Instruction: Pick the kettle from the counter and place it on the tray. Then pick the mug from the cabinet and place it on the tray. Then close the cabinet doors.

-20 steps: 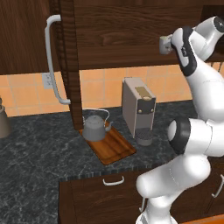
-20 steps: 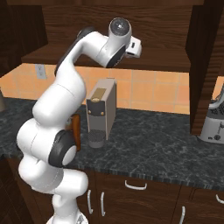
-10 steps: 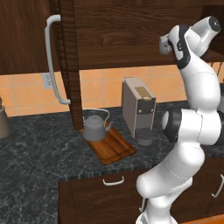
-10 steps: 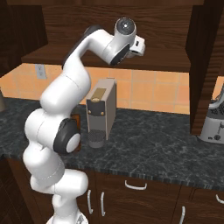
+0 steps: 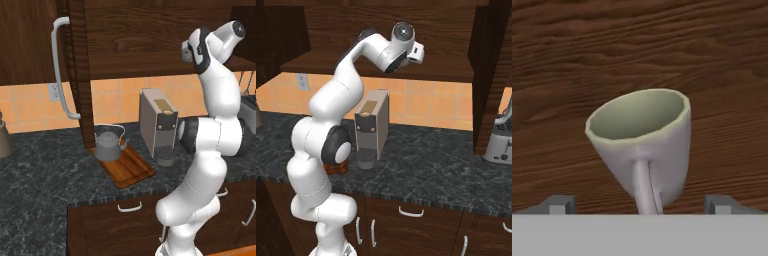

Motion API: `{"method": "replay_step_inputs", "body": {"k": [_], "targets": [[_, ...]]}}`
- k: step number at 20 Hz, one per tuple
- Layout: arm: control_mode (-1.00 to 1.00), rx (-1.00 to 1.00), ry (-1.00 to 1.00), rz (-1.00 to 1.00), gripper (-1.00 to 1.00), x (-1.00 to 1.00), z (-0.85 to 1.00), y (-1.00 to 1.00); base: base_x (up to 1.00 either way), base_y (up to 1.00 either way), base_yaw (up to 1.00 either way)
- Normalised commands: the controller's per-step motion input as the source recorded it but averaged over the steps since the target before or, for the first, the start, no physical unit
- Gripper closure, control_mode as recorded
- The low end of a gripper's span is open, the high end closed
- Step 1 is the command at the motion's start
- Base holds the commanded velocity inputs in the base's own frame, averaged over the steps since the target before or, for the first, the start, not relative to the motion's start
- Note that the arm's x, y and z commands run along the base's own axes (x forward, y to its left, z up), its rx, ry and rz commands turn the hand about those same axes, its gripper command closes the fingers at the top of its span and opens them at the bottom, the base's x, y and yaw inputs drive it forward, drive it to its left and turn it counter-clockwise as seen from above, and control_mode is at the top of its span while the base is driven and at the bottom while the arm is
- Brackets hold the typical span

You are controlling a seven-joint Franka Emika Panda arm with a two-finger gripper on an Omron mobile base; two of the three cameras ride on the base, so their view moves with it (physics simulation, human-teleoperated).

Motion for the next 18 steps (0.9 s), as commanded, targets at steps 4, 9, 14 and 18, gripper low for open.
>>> {"method": "replay_step_inputs", "body": {"k": [4,9,14,18], "targets": [[-1.0,0.0,0.0,0.0,-1.0,0.34,-0.07,-0.05,0.0,0.0,0.0],[-1.0,0.0,-0.03,0.0,-1.0,0.12,0.0,-0.08,0.0,0.0,0.0],[-1.0,0.0,-0.03,0.0,1.0,0.12,-0.02,0.0,0.0,0.0,0.0],[-1.0,0.0,-0.05,0.0,1.0,0.03,-0.1,0.0,0.0,0.0,0.0]]}}
